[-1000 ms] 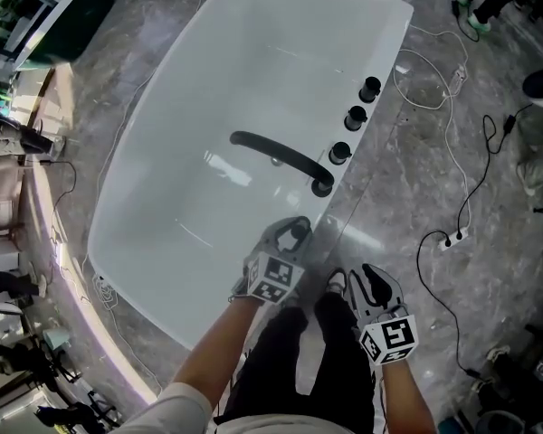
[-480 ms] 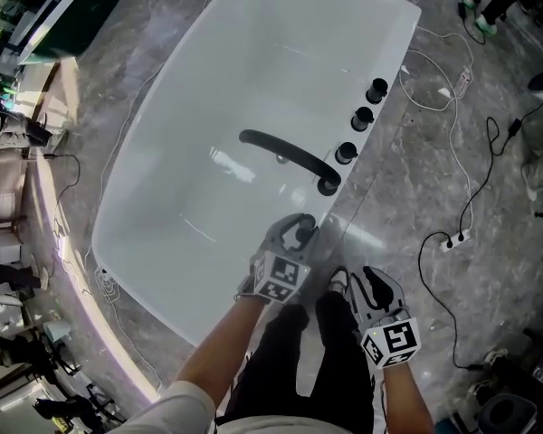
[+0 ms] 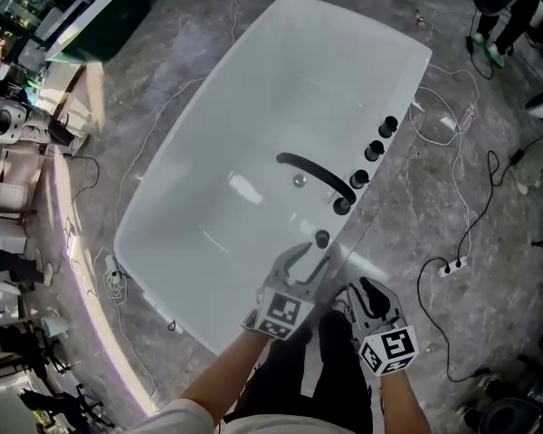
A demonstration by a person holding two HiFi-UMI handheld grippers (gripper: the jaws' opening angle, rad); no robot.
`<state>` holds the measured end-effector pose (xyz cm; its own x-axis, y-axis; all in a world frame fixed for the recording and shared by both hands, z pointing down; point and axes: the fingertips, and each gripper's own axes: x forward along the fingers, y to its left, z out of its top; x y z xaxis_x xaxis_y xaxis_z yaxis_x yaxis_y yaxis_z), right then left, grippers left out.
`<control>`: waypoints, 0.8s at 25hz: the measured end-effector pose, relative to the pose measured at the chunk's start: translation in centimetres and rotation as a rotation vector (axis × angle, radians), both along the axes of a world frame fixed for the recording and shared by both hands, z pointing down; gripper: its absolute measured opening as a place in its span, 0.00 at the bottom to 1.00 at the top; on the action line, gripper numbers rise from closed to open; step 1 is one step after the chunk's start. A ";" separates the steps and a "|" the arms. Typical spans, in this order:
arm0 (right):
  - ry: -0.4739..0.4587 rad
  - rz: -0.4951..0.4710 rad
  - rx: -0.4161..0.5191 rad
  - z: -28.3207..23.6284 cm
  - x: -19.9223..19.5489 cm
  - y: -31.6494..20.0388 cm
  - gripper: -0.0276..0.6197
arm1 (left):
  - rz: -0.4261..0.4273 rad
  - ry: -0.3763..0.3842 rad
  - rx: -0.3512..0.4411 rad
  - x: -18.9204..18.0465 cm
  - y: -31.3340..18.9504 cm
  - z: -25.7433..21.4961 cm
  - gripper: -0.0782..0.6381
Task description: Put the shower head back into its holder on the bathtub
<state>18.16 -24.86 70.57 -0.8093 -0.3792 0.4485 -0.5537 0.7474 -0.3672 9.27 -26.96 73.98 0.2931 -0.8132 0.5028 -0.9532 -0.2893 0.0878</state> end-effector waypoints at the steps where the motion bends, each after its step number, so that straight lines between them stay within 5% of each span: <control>1: -0.005 0.000 -0.002 -1.3 -0.3 0.4 0.22 | -0.005 0.015 0.008 0.2 0.8 -2.0 0.34; 12: -0.051 -0.007 0.118 -14.8 -3.4 3.0 0.21 | -0.008 0.126 0.153 0.7 4.1 -19.3 0.33; 16: -0.044 -0.030 0.197 -19.3 -2.1 4.1 0.21 | -0.017 0.158 0.208 2.4 5.6 -24.2 0.15; 20: -0.047 -0.052 0.273 -22.9 -0.4 5.6 0.15 | -0.024 0.165 0.242 4.4 7.3 -28.0 0.12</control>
<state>17.80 -19.30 47.68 -0.8482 -0.4383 0.2975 -0.4993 0.8490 -0.1728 13.63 -19.63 46.01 0.3339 -0.9113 0.2407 -0.9386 -0.2981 0.1735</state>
